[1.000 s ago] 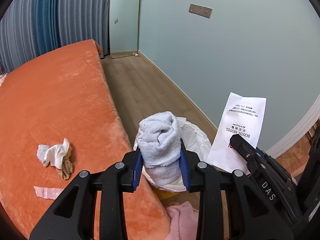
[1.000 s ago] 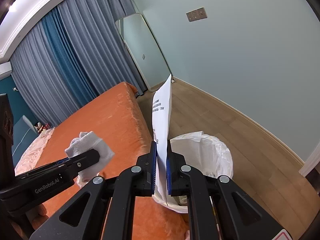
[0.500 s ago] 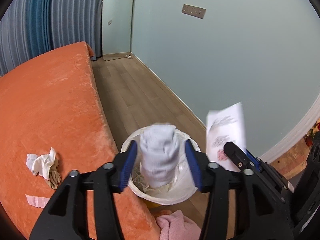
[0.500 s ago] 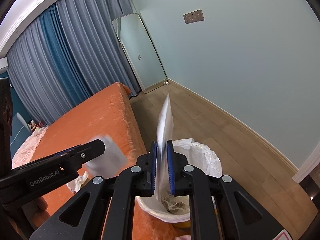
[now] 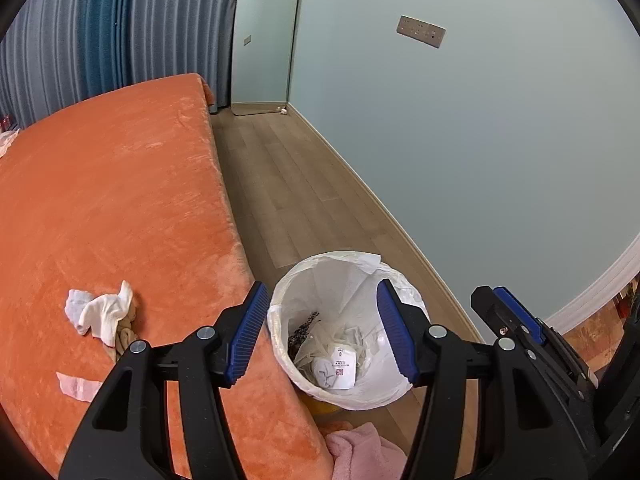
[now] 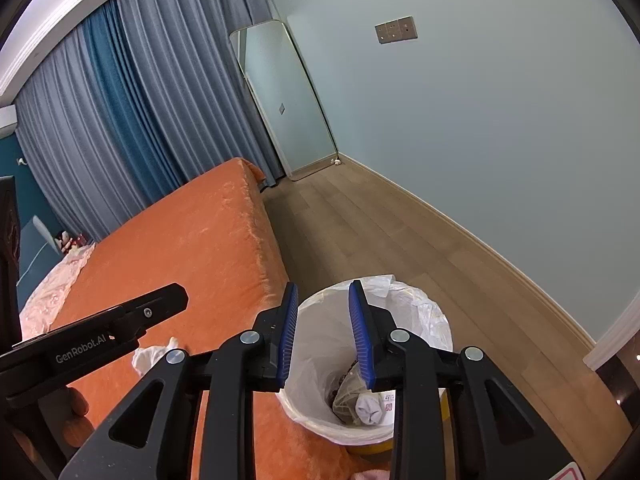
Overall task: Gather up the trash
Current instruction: 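Move both open tools back over the remaining socks on the bed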
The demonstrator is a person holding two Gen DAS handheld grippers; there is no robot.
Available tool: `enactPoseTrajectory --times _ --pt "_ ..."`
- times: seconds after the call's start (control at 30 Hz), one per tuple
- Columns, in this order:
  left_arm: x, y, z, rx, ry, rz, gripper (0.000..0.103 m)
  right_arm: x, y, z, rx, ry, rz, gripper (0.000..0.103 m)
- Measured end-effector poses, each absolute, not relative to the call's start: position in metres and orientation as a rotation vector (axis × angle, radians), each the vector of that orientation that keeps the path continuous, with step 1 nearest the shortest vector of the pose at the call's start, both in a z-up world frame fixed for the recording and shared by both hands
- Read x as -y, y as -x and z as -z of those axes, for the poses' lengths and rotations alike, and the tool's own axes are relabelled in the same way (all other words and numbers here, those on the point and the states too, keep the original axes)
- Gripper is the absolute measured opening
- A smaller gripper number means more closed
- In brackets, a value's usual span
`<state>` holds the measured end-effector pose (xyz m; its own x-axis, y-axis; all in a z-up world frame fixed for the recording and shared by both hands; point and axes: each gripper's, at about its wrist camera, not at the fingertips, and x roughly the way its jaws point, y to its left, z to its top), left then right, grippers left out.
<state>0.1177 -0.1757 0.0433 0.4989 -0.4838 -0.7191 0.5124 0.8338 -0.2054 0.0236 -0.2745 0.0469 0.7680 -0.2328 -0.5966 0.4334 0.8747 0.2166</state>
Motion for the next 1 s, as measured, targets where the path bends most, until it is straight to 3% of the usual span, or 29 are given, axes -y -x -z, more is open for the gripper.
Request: enactPoseTrajectory --times 0.37,0.5,1.0 --pt "0.132 -0.119 -0.044 -0.855 -0.005 0.531 0.054 0.233 -0.033 -0.049 -0.612 -0.309 0.321 0.040" --pt "0.111 -0.121 -0.042 -0.857 0.015 0.492 0.062 0.217 -0.039 -0.052 -0.613 -0.287 0.303 0.048" --pt "0.005 -0.139 -0.014 -0.906 0.128 0.334 0.068 0.151 -0.072 -0.039 -0.680 -0.206 0.172 0.050"
